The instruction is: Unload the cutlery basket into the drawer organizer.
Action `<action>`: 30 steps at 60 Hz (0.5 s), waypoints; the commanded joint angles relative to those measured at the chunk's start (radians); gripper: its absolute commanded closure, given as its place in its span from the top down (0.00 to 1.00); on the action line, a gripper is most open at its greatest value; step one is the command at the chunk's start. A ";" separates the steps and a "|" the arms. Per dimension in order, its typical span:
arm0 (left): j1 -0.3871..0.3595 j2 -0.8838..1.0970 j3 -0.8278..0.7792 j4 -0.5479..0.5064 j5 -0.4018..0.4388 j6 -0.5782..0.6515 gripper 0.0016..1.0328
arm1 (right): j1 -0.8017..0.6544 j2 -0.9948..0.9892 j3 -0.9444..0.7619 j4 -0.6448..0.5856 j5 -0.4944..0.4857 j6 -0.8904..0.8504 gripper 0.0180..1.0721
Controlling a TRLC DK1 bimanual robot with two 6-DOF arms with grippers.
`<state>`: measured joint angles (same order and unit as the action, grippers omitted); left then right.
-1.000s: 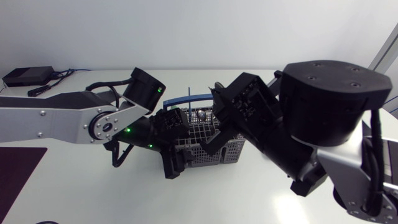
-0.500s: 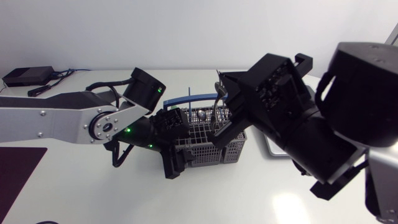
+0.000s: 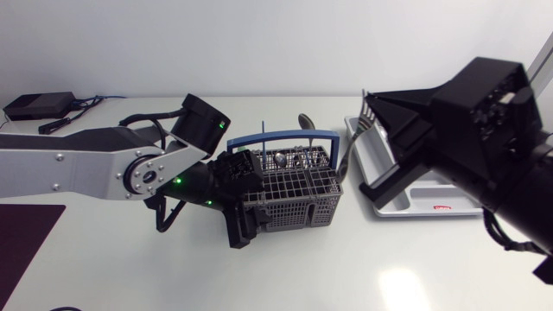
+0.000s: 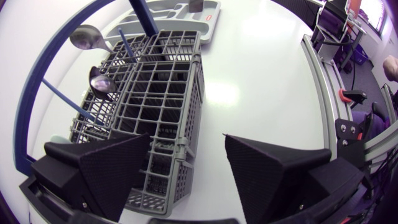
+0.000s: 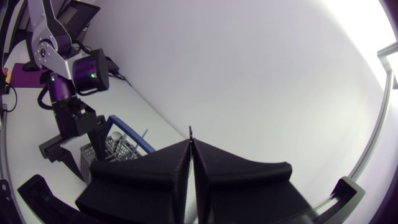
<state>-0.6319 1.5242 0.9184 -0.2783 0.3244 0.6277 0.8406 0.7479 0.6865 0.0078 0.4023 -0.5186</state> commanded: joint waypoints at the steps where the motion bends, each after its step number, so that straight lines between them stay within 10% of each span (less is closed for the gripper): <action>1: -0.014 0.022 -0.012 -0.024 0.004 -0.016 0.95 | -0.063 -0.050 0.018 -0.049 -0.040 0.022 0.08; 30: -0.034 -0.099 0.036 -0.085 0.010 -0.028 0.95 | -0.460 -0.099 -0.007 -0.246 -0.640 0.092 0.08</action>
<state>-0.6479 1.4734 0.9203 -0.3424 0.3248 0.6235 0.4183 0.6472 0.6861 -0.2276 -0.1719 -0.4496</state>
